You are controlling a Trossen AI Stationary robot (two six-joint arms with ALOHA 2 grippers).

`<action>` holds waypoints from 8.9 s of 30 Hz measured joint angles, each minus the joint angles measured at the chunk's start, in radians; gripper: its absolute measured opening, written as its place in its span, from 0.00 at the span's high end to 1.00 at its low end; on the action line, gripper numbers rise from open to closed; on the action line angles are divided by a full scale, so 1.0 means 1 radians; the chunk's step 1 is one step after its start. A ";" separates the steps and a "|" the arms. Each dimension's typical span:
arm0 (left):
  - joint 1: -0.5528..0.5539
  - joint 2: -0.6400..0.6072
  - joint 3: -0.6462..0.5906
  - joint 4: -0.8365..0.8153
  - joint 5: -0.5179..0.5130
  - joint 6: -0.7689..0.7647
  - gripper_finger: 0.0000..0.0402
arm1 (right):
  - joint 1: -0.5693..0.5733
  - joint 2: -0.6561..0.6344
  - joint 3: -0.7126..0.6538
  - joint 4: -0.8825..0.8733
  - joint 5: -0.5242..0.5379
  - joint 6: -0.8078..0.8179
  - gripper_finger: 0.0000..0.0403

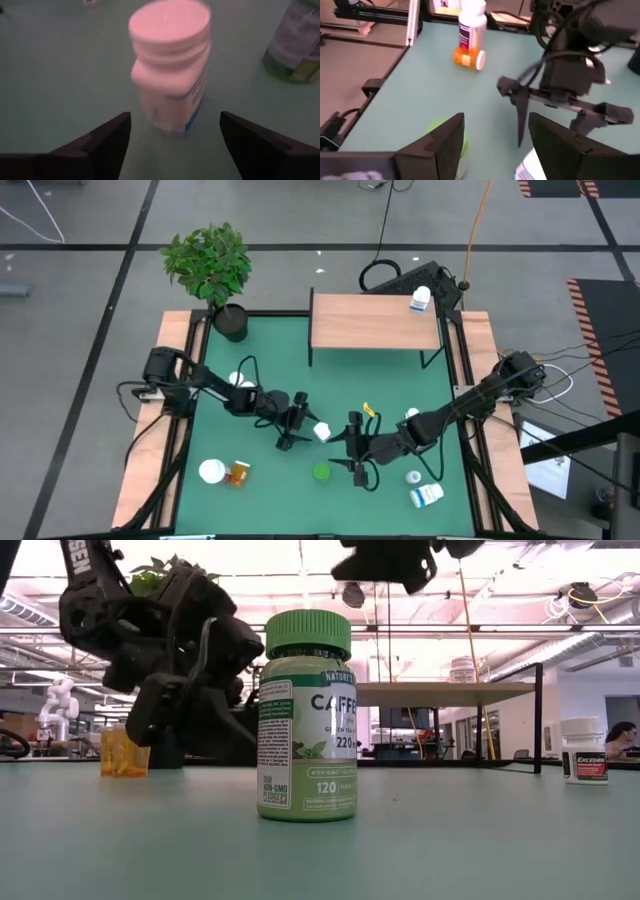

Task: Pick and place medicine bottles onto shelf by color
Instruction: Put the top blue pill bottle on the shelf aligned with the other blue pill bottle, then put the green pill bottle on the shelf

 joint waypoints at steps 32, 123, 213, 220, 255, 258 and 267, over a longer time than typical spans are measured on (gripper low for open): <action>-0.008 0.186 0.127 0.094 -0.181 -0.055 0.57 | -0.143 0.140 -0.293 0.533 0.187 0.033 0.28; 0.079 0.086 0.133 -0.131 -0.284 -0.162 0.10 | -1.438 -0.770 -0.258 -0.573 -0.542 -0.450 0.58; -0.080 -0.121 0.128 -0.466 -0.401 -0.164 0.10 | -0.916 -0.813 -0.351 -0.533 -0.421 -0.207 0.52; -0.267 -0.220 0.130 -0.479 -0.480 -0.175 0.10 | -0.629 -0.682 -0.351 -0.396 -0.420 -0.068 0.52; -0.422 0.002 0.133 -0.178 -0.628 -0.503 0.10 | -0.146 0.258 -0.033 0.376 -0.656 -0.088 0.28; -0.421 0.002 0.133 -0.176 -0.667 -0.518 0.10 | -0.147 0.258 -0.033 0.369 -0.659 -0.090 0.31; -0.420 0.001 0.133 -0.179 -0.674 -0.534 0.10 | -0.148 0.258 -0.033 0.341 -0.658 -0.108 0.45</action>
